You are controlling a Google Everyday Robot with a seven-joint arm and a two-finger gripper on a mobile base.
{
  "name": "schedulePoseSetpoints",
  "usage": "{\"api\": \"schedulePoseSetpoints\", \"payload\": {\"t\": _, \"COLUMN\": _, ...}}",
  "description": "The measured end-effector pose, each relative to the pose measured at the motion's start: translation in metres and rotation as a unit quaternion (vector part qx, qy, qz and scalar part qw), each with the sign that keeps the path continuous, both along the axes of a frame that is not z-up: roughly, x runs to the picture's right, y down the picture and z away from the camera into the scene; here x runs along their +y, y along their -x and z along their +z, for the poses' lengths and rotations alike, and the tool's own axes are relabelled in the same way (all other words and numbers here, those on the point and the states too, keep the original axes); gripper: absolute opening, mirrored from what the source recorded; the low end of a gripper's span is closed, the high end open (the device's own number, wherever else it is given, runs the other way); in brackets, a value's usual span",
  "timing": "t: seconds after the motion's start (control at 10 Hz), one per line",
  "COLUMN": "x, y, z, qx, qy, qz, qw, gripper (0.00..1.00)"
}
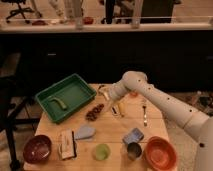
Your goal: Place grapes in tray
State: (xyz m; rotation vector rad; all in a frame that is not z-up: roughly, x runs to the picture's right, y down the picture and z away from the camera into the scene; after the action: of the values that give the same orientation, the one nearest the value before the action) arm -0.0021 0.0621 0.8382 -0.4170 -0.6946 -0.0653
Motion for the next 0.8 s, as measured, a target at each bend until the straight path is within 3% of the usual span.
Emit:
{"api": "schedulePoseSetpoints", "payload": {"t": 0.4, "x": 0.002, "y": 0.001, "z": 0.001, "qx": 0.0, "qy": 0.002, "qz": -0.003, "qw": 1.0, "gripper": 0.8}}
{"api": "schedulePoseSetpoints", "payload": {"t": 0.8, "x": 0.032, "y": 0.017, "z": 0.031, "qx": -0.01, "qy": 0.031, "qz": -0.01, "qw": 0.9994, "gripper": 0.8}}
